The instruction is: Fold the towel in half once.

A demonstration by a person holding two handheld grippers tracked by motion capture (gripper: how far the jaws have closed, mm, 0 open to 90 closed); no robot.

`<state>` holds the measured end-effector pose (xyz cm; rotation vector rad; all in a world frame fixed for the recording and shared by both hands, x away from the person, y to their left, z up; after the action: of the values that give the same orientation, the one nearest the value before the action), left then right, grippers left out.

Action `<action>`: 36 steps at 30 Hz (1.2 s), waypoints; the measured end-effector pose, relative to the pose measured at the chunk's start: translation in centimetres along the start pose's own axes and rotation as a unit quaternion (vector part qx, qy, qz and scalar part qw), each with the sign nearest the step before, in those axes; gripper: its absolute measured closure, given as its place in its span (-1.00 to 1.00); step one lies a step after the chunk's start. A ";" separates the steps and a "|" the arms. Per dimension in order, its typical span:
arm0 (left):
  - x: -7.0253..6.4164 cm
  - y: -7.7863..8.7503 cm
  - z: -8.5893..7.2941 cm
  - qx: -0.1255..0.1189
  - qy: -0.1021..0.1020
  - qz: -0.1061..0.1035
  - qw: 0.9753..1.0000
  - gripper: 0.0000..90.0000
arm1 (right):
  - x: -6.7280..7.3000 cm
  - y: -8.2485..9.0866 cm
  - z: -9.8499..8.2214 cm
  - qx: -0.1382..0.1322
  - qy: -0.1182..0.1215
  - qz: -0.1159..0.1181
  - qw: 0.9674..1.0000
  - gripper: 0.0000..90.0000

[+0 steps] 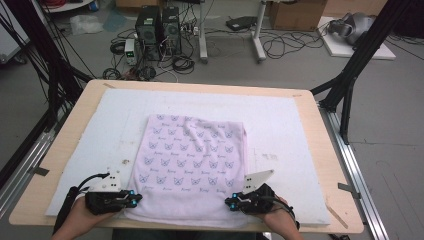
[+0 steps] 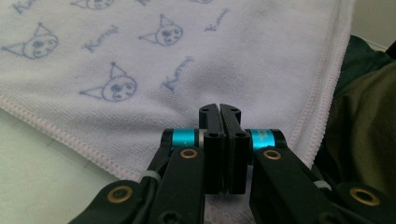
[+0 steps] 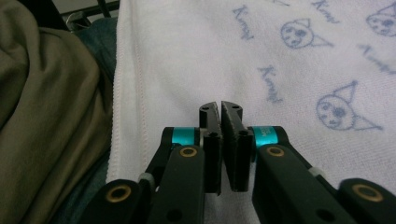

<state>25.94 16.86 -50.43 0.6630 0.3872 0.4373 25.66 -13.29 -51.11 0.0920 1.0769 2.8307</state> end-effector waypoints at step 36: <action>1.4 -0.7 0.8 -0.003 -0.008 0.021 1.000 0.93 | -0.5 0.4 -0.2 0.002 -0.005 0.013 1.000 0.75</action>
<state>27.71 16.72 -50.57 0.6689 0.3574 0.4732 26.07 -13.81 -51.01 0.1195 1.0867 2.8477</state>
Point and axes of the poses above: each handheld gripper's, and its own axes: y roughly backward along the jaws, z roughly out of its top, x roughly to its left, the point moved 10 cm from there along -y, roughly forward along the jaws, and after that the axes turned 9 degrees about y, right-handed, at the moved point
